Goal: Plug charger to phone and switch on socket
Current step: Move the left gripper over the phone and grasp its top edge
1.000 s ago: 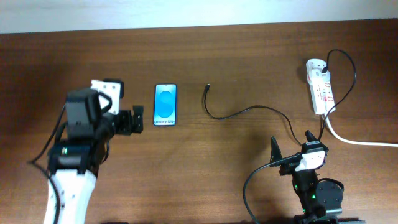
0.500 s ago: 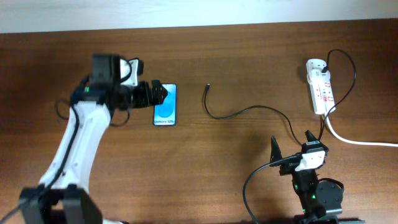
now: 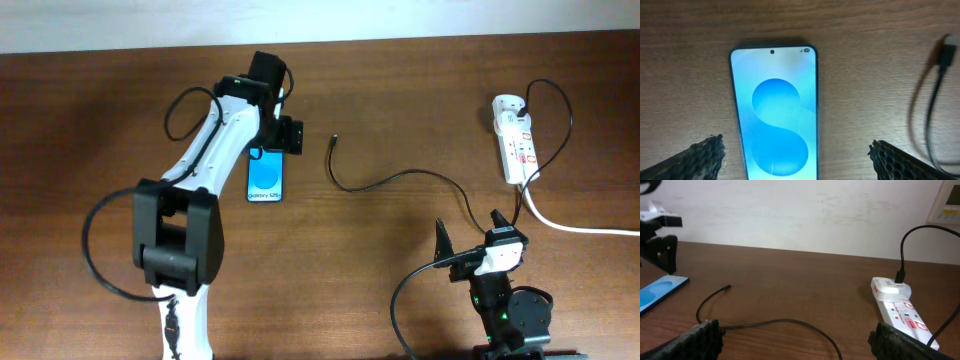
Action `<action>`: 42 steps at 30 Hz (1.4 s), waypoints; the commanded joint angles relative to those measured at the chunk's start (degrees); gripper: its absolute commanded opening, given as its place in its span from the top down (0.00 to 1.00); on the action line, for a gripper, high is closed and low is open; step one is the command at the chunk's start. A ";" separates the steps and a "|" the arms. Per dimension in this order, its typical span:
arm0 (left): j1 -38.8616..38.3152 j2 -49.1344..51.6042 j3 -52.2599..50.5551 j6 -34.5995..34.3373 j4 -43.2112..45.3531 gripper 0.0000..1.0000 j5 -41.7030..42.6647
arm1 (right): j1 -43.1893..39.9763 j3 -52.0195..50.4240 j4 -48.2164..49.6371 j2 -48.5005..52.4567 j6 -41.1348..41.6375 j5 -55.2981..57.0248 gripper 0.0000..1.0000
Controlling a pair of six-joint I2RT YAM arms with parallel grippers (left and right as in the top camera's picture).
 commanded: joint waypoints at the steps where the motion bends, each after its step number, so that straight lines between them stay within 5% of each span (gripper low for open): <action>1: 0.37 2.97 0.33 -1.20 0.11 0.01 -2.60 | 0.33 -0.39 -0.11 -0.39 0.42 -0.31 0.02; 10: 0.46 8.44 0.24 -5.51 -1.81 0.01 -4.00 | 0.33 -0.39 -0.11 -0.39 0.39 -0.31 0.02; 42: 1.57 9.68 -0.61 -1.29 -1.77 0.02 -0.74 | 0.33 -0.39 -0.11 -0.37 0.39 -0.31 0.02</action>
